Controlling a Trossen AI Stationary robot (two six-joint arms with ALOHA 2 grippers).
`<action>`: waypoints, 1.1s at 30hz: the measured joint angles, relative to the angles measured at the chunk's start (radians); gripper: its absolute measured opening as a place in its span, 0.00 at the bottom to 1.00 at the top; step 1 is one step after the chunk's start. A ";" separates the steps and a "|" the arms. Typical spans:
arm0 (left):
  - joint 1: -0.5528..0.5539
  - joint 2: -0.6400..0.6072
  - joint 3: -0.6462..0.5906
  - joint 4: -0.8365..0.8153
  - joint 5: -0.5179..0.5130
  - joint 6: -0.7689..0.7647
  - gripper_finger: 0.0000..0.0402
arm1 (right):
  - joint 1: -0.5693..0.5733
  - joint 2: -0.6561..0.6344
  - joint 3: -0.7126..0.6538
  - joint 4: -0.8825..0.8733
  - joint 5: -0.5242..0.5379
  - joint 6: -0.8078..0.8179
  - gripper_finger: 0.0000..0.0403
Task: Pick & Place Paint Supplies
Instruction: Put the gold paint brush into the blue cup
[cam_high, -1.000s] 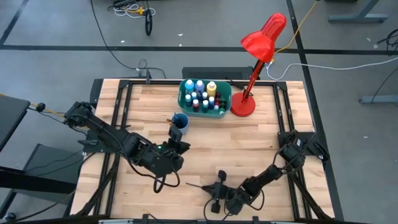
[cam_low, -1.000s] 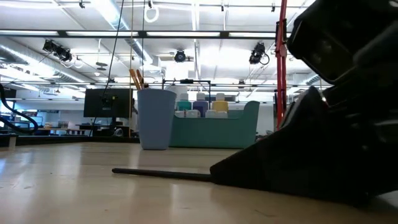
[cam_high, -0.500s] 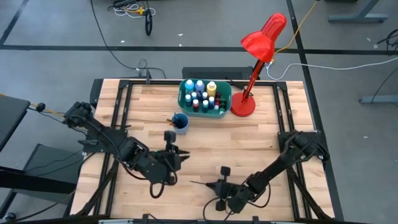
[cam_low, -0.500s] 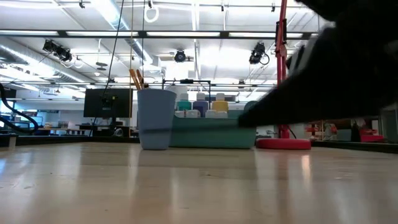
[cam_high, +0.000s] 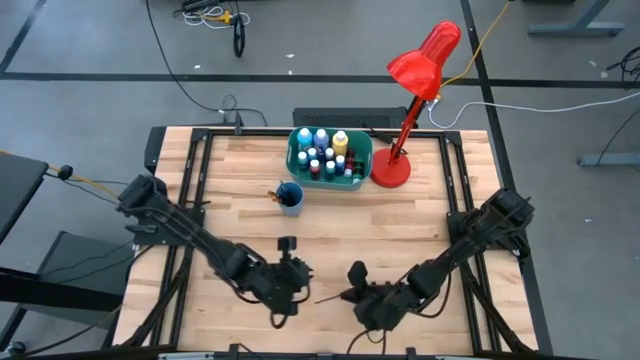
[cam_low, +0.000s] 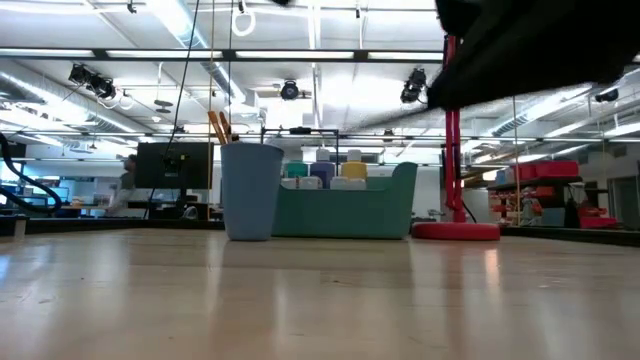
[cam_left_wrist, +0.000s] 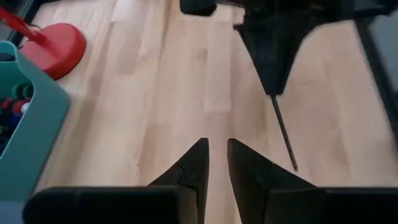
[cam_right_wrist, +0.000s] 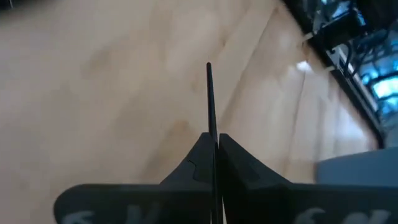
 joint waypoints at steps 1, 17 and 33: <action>0.011 0.016 0.000 0.020 -0.004 -0.002 0.17 | -0.011 0.000 0.000 -0.022 -0.002 -0.042 0.01; 0.192 0.254 0.001 0.191 0.198 -0.162 0.48 | -0.079 0.000 0.000 -0.185 0.185 -0.320 0.01; 0.213 0.279 0.001 0.232 0.223 -0.105 0.45 | -0.080 -0.002 0.001 -0.142 0.260 -0.365 0.01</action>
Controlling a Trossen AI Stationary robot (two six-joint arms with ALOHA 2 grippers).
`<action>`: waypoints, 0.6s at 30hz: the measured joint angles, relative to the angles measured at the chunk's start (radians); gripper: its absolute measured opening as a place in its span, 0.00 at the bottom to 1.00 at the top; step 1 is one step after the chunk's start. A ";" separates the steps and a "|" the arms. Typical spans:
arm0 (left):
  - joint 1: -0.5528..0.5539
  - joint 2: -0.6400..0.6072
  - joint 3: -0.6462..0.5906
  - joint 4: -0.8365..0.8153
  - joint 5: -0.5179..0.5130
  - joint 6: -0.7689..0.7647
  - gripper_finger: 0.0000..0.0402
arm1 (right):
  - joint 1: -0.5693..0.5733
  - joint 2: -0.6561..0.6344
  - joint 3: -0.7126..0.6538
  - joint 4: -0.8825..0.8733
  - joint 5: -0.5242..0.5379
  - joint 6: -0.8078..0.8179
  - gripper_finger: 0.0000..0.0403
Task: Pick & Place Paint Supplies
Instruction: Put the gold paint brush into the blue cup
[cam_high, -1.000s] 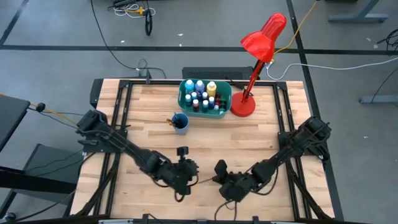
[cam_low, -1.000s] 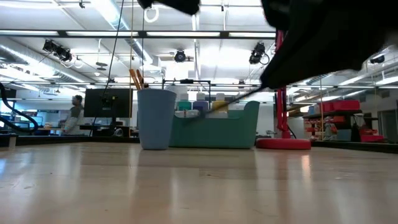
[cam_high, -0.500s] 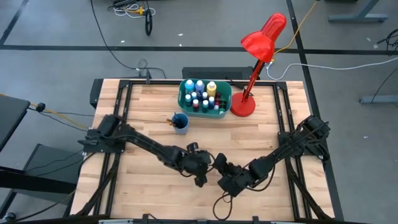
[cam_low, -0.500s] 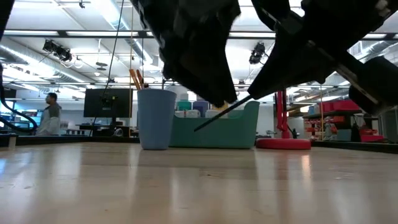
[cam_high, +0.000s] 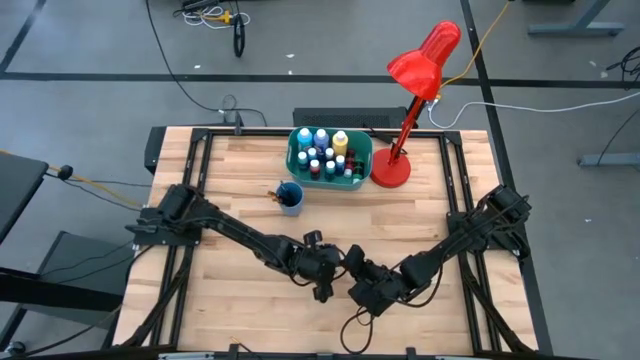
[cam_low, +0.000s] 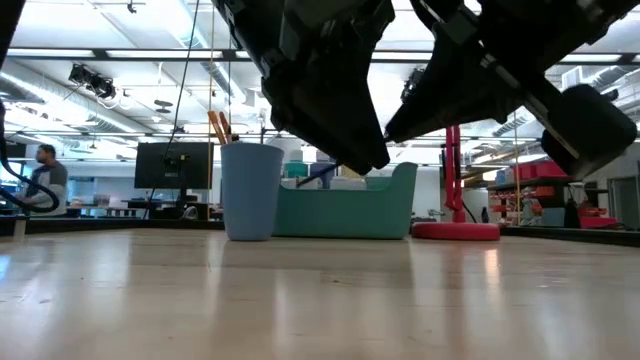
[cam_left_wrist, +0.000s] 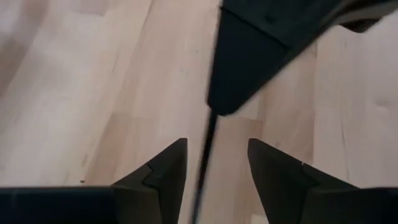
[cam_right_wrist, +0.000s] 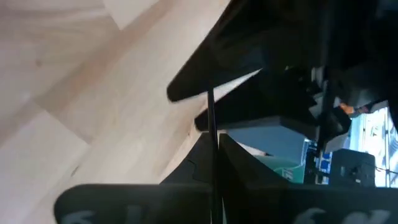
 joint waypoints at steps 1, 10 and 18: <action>0.000 0.000 0.000 0.000 -0.013 0.009 0.44 | 0.001 0.000 0.000 0.009 -0.004 -0.001 0.01; 0.001 -0.001 0.005 -0.001 0.001 0.107 0.13 | 0.002 0.000 0.000 0.017 -0.021 0.014 0.02; -0.006 -0.001 0.005 0.001 -0.052 0.056 0.06 | 0.018 0.000 0.000 0.025 0.009 0.153 0.13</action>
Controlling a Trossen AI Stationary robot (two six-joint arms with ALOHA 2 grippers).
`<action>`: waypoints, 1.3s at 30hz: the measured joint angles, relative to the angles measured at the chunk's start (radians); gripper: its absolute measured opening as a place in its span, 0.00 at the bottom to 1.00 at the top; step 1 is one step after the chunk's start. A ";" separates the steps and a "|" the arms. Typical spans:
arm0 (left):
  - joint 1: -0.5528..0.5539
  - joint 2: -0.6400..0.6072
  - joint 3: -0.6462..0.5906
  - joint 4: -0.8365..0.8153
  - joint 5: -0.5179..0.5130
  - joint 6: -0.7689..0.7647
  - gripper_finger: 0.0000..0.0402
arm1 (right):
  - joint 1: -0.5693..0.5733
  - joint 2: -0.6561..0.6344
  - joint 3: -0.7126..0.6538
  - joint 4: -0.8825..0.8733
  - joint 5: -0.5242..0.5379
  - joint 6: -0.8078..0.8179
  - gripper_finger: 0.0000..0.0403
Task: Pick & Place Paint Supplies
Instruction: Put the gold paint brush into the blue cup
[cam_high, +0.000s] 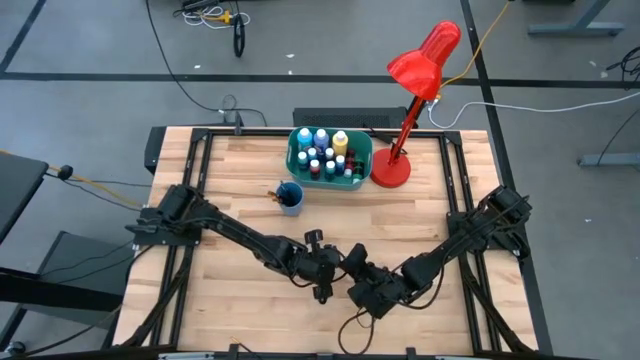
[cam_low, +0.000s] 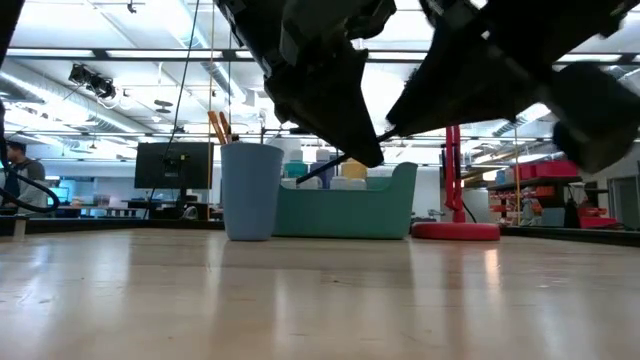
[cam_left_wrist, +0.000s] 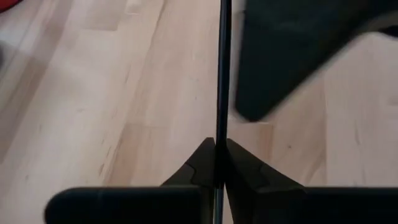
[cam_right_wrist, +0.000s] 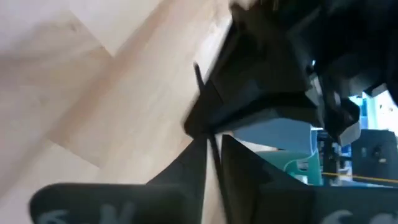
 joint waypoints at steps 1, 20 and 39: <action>0.000 0.000 0.000 -0.003 -0.005 -0.001 0.06 | 0.009 0.000 0.000 0.001 0.009 0.012 0.15; -0.061 -0.106 0.001 0.011 -0.192 0.089 0.04 | 0.180 -0.506 -0.012 -0.458 0.141 0.622 0.20; -0.098 -0.167 0.000 0.367 -0.174 0.377 0.05 | 0.088 -0.536 -0.598 1.213 -0.293 0.178 0.24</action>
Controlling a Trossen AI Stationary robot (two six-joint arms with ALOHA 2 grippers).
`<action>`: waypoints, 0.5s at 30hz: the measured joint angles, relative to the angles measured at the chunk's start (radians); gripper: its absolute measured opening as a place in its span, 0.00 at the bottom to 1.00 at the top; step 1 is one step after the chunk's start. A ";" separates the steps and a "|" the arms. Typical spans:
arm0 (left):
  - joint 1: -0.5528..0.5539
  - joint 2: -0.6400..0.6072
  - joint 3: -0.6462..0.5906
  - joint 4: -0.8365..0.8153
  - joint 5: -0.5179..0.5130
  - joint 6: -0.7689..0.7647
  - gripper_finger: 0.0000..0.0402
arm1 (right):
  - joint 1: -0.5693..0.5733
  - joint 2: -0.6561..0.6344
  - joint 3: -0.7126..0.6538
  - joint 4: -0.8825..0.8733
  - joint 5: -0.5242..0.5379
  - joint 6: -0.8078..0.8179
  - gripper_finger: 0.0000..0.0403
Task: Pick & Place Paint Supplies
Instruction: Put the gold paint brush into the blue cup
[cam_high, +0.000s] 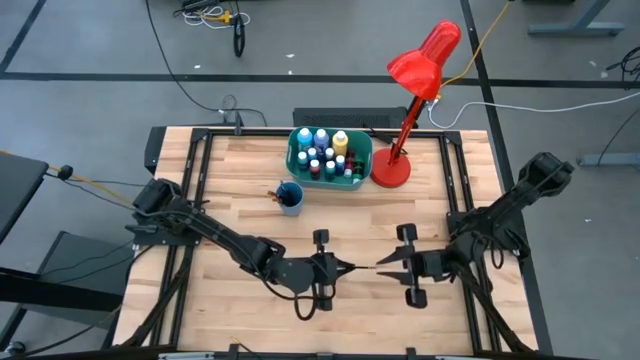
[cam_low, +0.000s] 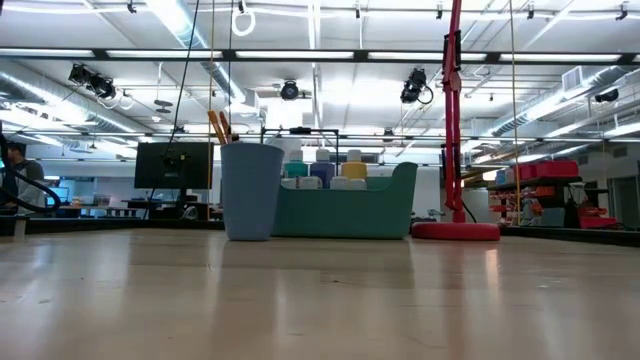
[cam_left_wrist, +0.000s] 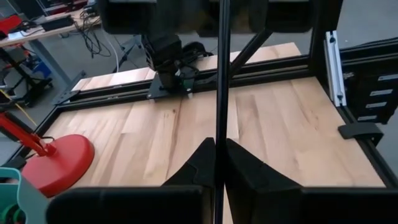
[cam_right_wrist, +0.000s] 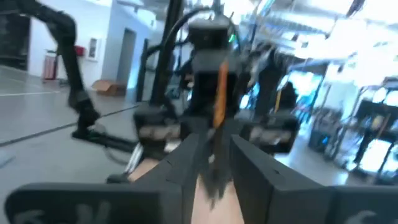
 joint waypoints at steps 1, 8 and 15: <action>0.000 0.000 0.000 0.000 0.000 0.007 0.05 | -0.008 0.001 0.006 0.010 -0.004 -0.015 0.25; 0.033 0.000 0.000 0.002 0.025 -0.010 0.06 | -0.082 0.002 0.039 -0.017 -0.104 0.019 0.31; 0.066 0.001 0.000 -0.001 0.054 -0.012 0.05 | -0.116 0.002 0.063 -0.029 -0.189 0.033 0.31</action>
